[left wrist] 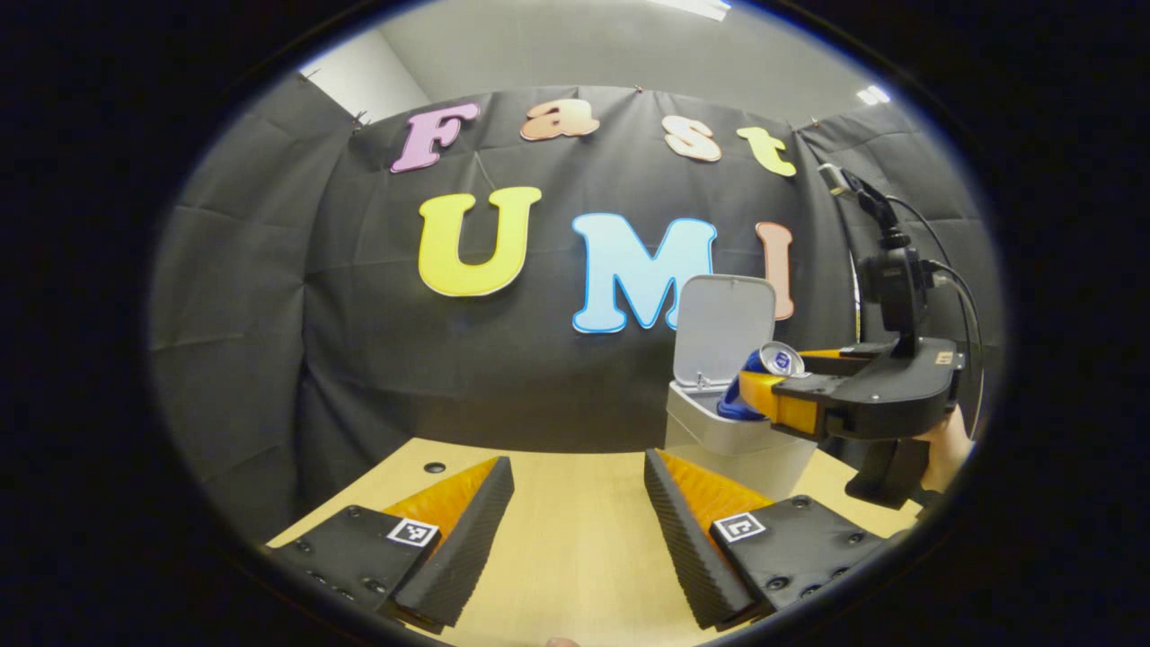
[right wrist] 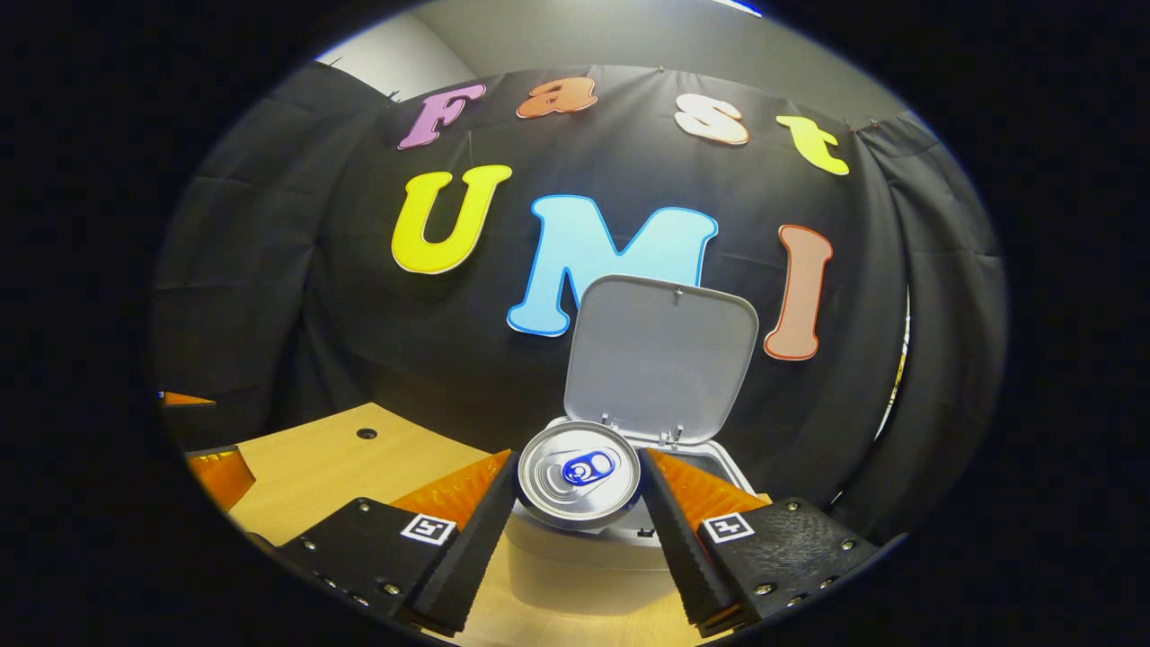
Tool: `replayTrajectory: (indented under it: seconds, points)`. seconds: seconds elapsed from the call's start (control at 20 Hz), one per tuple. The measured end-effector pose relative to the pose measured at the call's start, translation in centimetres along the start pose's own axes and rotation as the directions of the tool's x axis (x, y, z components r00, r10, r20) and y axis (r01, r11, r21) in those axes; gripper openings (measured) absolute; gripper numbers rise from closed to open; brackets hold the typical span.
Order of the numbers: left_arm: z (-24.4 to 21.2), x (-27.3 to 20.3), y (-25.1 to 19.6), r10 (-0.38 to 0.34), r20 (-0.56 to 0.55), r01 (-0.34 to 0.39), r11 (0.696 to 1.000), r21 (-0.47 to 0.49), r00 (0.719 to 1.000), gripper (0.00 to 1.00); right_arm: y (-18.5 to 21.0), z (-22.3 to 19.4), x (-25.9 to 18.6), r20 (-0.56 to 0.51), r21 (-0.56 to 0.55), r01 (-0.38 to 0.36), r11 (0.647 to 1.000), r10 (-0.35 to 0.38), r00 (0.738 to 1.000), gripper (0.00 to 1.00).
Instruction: Press the lid of the desktop garbage bin to open it, pick up the crumpled paper on the desktop and throw it into the bin, then pick up the pop can on the desktop and drop it into the bin, and finally close the garbage bin lid.
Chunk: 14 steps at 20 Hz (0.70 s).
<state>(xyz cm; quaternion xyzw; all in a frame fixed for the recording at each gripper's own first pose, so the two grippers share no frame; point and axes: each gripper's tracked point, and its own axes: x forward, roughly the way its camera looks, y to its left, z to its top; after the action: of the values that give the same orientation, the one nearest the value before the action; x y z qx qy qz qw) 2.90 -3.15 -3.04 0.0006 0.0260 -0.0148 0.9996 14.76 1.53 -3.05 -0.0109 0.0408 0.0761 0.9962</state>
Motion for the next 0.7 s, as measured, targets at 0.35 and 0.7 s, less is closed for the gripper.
replayTrajectory:
  seconds: [0.35,0.7]
  points:
    - [-0.3,-0.6,0.8,0.014,-0.006,-0.014,1.000,-0.014,1.000,0.96,-0.8,0.4,-0.5,0.012,0.028,0.023,0.999,-0.024,1.000,0.88]
    - [-0.1,-1.2,0.4,-0.004,0.002,0.004,1.000,-0.020,1.000,0.96,-1.7,1.5,-1.0,0.022,0.075,0.038,0.996,-0.040,0.999,0.88]
